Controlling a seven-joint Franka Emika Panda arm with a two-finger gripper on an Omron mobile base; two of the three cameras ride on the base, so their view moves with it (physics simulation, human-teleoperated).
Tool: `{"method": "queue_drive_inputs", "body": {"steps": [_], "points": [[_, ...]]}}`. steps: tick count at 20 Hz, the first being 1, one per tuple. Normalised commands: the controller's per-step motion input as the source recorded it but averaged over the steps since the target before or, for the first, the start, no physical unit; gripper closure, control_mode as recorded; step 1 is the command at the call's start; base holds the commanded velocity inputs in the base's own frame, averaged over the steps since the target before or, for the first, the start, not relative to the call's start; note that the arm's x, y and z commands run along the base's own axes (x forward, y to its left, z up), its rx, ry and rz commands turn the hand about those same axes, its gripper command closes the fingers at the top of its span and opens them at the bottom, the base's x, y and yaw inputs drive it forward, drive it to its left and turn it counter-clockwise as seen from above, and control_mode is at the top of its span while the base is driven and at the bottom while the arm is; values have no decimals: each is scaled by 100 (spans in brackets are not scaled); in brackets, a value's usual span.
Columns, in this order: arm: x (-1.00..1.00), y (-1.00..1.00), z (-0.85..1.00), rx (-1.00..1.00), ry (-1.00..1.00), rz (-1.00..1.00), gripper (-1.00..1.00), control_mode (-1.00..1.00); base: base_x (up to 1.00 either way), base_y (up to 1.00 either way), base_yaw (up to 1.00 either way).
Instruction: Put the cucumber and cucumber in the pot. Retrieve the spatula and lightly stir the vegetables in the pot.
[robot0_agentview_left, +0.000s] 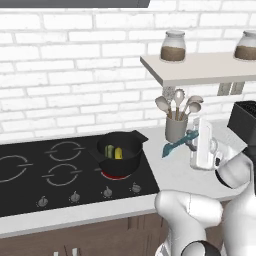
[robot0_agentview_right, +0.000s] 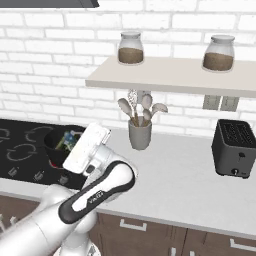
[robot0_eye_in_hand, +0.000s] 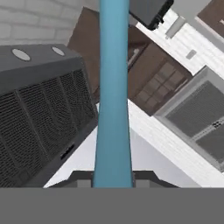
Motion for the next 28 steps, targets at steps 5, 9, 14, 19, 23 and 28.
{"method": "queue_drive_inputs", "body": {"steps": [5,9,14,19,23,28], "points": [[33,24,54,18,58,4,100,-100,0,0,0],[29,9,2,-1,23,1,100,-100,0,0,0],[24,11,-13,-1,0,1,100,-100,0,0,0],[52,7,-19,0,0,9,100,-100,0,0,0],[92,39,-6,-2,2,11,100,-100,0,0,0],[72,41,-8,-5,4,7,100,-100,0,0,0]]}}
